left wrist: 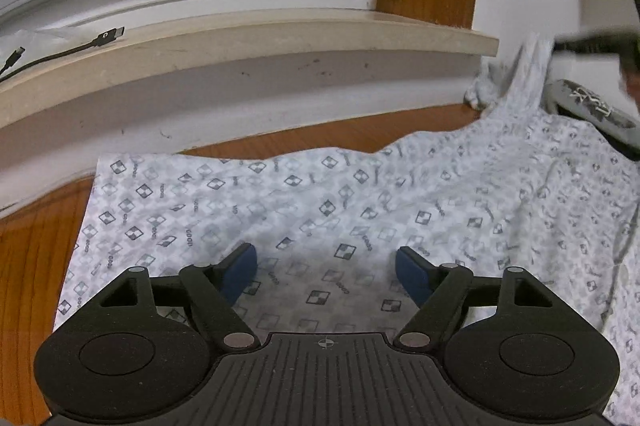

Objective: Fold clothes

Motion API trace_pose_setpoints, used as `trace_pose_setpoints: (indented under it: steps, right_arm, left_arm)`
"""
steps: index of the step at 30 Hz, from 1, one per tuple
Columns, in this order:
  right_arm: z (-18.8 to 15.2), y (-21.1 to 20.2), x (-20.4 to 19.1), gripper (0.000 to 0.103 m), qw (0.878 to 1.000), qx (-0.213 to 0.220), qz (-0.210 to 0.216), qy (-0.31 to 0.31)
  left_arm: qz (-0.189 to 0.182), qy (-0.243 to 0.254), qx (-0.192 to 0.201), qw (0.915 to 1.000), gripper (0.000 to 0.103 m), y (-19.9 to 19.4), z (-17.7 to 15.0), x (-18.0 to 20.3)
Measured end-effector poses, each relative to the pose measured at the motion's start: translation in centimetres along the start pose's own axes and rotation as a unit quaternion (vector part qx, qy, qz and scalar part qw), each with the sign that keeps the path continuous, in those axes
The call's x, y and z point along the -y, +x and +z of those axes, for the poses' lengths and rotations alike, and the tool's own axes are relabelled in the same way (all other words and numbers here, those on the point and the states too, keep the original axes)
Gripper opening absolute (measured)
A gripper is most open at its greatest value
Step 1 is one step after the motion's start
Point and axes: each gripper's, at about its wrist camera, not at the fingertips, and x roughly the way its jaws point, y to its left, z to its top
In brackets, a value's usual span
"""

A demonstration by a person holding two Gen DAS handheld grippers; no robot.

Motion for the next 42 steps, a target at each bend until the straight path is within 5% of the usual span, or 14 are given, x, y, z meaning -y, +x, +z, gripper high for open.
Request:
trace_pose_setpoints:
  steps: [6,9,10,12,16,21,24,30,35,42]
  right_arm:
    - [-5.3,3.1,2.2,0.049,0.995,-0.058,0.023,0.078]
    - [-4.5,3.2,2.4,0.048,0.995,-0.037,0.005,0.09]
    - [-4.0,3.0,2.5,0.043,0.995,-0.024,-0.003,0.092]
    - [-2.9,2.6,2.5,0.013,0.995,0.0,-0.02,0.096]
    - [-0.9,1.8,2.7,0.006,0.992,0.049,-0.054,0.104]
    - [1.7,0.9,2.8,0.016,0.984,0.103,-0.091,0.112]
    - [0.6,0.2,2.6,0.026,0.992,0.059,-0.068,0.087]
    - [-6.5,-3.7,3.2,0.03,0.997,-0.009,-0.016,0.07]
    - [-12.0,-7.9,3.6,0.045,0.996,-0.031,0.025,0.073]
    - [-16.7,-10.3,1.8,0.048,0.991,-0.047,0.088,0.084]
  left_arm:
    - [0.0,0.002,0.0,1.0,0.081,0.1,0.0,0.2]
    - [-0.001,0.002,-0.001,1.0,0.083,0.1,-0.1,0.2]
    - [-0.001,0.002,-0.001,1.0,0.083,0.1,-0.1,0.2]
    - [0.0,0.002,0.0,1.0,0.083,0.0,-0.1,0.2]
    - [-0.001,0.0,0.0,1.0,0.083,-0.1,-0.1,0.2]
    - [-0.002,-0.001,0.0,1.0,0.084,-0.1,-0.1,0.2]
    - [-0.002,-0.001,0.001,1.0,0.084,0.0,-0.1,0.2]
    - [-0.002,-0.001,0.001,1.0,0.085,0.0,-0.2,0.3]
    - [-0.003,-0.002,0.001,1.0,0.086,0.0,-0.2,0.2]
    - [-0.003,0.001,0.0,1.0,0.089,0.0,-0.2,0.4]
